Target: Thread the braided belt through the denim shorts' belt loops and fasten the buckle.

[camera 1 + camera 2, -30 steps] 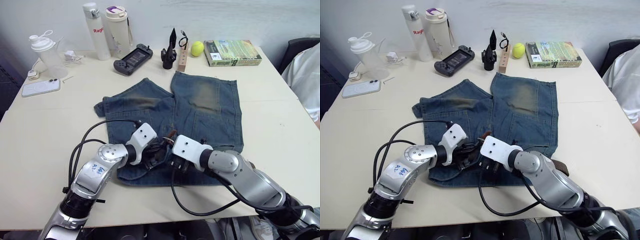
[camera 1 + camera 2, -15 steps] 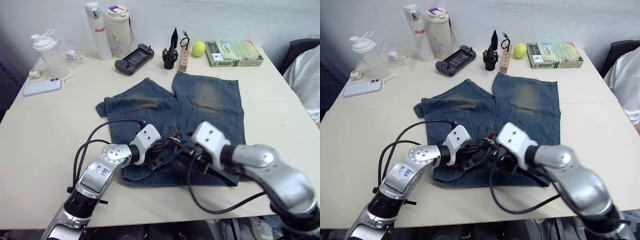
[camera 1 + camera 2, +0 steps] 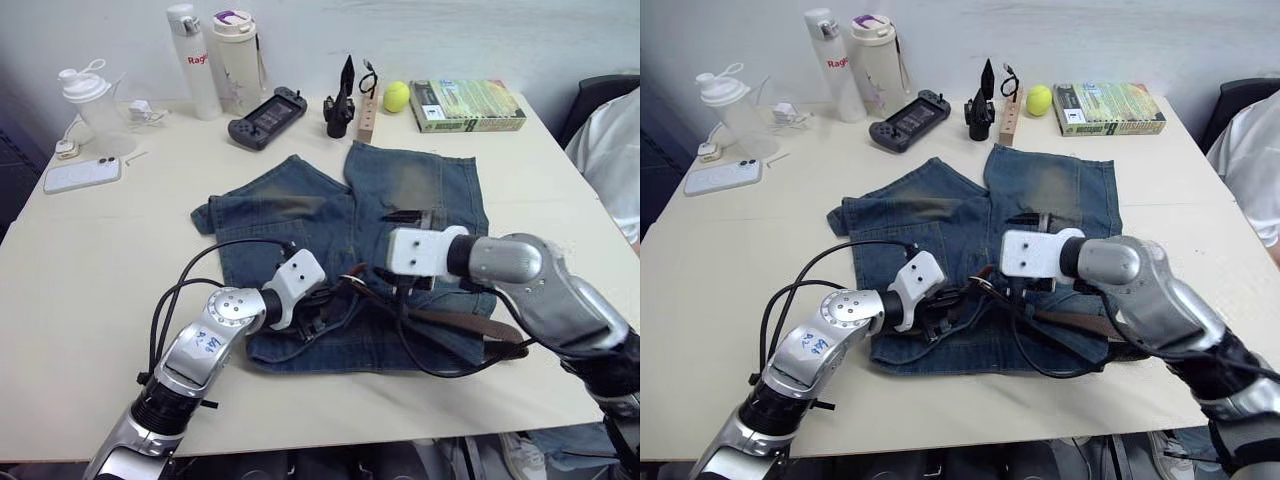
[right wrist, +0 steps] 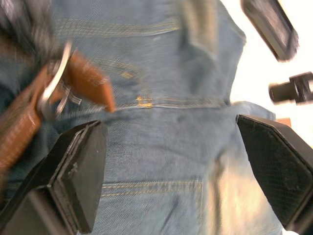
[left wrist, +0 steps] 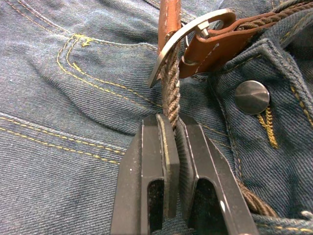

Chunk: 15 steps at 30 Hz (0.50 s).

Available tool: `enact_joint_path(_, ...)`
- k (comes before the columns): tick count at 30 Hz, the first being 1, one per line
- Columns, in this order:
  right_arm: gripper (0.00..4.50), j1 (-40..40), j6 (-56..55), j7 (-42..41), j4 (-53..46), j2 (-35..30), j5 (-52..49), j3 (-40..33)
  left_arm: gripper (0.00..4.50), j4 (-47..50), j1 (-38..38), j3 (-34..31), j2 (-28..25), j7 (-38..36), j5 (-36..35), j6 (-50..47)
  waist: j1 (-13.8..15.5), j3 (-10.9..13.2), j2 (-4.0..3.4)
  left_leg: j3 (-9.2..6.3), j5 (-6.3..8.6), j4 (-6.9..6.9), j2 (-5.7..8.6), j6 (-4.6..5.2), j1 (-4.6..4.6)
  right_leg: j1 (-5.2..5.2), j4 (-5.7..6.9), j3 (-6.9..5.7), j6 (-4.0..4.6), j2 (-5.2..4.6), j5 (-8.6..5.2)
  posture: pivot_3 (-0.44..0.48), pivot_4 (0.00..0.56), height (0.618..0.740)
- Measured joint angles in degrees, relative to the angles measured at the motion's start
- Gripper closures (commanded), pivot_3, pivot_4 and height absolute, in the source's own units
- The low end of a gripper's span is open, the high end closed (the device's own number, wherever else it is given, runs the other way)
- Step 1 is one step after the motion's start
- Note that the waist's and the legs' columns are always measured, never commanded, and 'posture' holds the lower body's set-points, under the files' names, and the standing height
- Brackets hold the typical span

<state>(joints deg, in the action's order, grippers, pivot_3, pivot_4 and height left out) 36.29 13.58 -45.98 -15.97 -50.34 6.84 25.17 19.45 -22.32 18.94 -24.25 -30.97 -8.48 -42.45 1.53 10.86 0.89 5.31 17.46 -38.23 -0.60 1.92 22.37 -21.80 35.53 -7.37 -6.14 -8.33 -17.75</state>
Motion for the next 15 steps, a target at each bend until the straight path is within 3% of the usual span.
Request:
enact_joint_path(4,0.04,0.5,-9.3,-2.0,4.6,2.2,4.1,1.6,4.5,0.0,0.0,0.2,0.0,0.0,0.4,0.1,0.0,0.0,-0.01,-0.1,-0.01,-0.04,-0.02,0.01,-0.01,0.15,-0.01,-0.1,-0.02,-0.01,0.01,0.0,0.15,0.717)
enact_joint_path(11,0.04,0.5,-14.2,-4.2,7.4,4.6,7.3,1.5,4.5,0.1,0.0,0.2,0.0,-0.1,0.7,0.1,-0.1,0.0,-0.02,-0.17,-0.01,-0.04,-0.03,0.0,-0.03,0.21,-0.01,-0.15,-0.01,-0.03,0.01,0.0,0.15,0.717)
enact_joint_path(15,1.83,0.5,-14.9,-5.1,7.7,5.8,8.0,1.4,4.5,0.1,0.1,0.2,0.0,-0.2,0.8,0.1,-0.1,0.0,-0.02,-0.18,-0.02,-0.04,-0.04,-0.01,-0.03,0.21,-0.01,-0.16,-0.01,-0.03,0.01,0.0,0.15,0.717)
